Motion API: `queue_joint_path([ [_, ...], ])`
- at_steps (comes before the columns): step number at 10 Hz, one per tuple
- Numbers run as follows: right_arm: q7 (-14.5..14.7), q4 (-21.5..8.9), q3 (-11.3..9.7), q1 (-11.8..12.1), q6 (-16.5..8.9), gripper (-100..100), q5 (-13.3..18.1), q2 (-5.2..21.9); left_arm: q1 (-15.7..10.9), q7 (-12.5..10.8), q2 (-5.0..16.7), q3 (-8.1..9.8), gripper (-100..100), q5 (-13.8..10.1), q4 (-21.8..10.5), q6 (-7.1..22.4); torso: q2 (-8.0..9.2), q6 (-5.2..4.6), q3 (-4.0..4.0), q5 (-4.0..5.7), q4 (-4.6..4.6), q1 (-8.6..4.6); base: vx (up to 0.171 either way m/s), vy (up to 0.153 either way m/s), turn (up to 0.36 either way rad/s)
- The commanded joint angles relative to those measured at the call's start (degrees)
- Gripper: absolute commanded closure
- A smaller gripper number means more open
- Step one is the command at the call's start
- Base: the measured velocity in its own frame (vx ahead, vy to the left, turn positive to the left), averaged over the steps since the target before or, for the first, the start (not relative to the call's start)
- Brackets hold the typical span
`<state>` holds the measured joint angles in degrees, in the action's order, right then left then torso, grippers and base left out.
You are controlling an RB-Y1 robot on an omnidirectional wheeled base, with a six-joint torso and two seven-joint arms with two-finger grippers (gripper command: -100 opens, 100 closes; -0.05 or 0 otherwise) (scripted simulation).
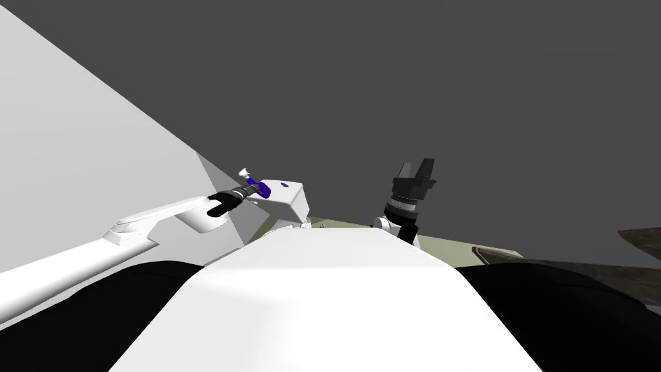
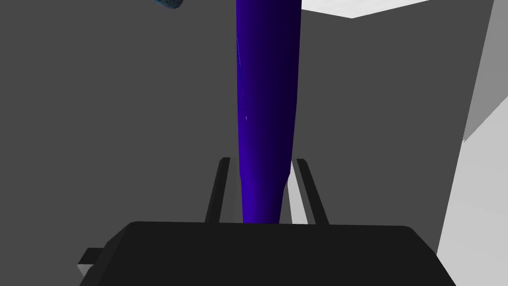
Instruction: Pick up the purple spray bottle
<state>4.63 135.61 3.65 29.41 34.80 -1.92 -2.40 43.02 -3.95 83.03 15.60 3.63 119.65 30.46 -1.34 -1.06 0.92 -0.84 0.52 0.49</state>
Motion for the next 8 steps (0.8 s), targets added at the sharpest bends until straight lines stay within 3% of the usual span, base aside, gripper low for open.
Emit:
queue_joint_path([
  [1,0.00,0.00,0.00,0.00,0.00,0,0.00,0.00,1.55,-0.10,0.20,0.41,100,0.02,2.86,-0.22,0.00,0.00,0.00,0.00,0.00,0.00,0.037,-0.010,-0.008],
  [2,0.00,0.00,0.00,-0.01,0.00,0,0.00,0.00,1.55,-0.10,0.20,0.41,100,0.02,3.18,-0.22,0.20,-0.08,-0.10,-0.04,-0.03,0.11,-0.008,0.004,-0.053],
  [3,0.00,-0.01,0.00,-0.02,-0.01,0,0.00,0.00,4.44,-1.82,0.50,3.38,100,2.90,5.48,0.18,0.38,-0.04,-0.22,-0.04,-0.09,0.20,0.113,-0.064,0.323],
  [4,0.00,0.00,0.00,0.01,0.00,0,0.00,0.00,6.53,-1.82,0.50,5.18,100,3.16,7.13,0.18,0.20,0.16,-0.17,0.05,-0.11,-0.01,0.197,-0.091,0.485],
  [5,0.00,0.00,0.00,0.02,0.00,0,0.00,0.00,8.28,-1.82,0.50,5.18,100,3.16,8.99,0.18,0.00,0.16,-0.04,0.07,-0.05,-0.12,0.136,-0.055,0.189],
  [6,0.00,0.00,0.00,0.00,0.00,0,0.00,0.00,8.28,-1.82,0.50,5.18,100,3.16,10.61,0.18,0.02,0.00,-0.01,0.00,0.00,-0.02,0.049,-0.008,-0.032],
  [7,0.00,0.00,0.00,-0.02,0.00,0,0.00,0.01,8.41,-1.69,0.16,5.29,100,3.24,10.27,0.63,0.17,-0.10,-0.09,0.00,-0.04,0.09,0.012,0.000,-0.032],
  [8,0.00,-0.01,0.00,-0.02,-0.01,0,0.00,0.00,8.43,-1.69,0.21,5.28,0,3.23,10.71,0.78,0.30,0.00,-0.18,-0.02,-0.08,0.22,0.005,-0.003,0.000],
])
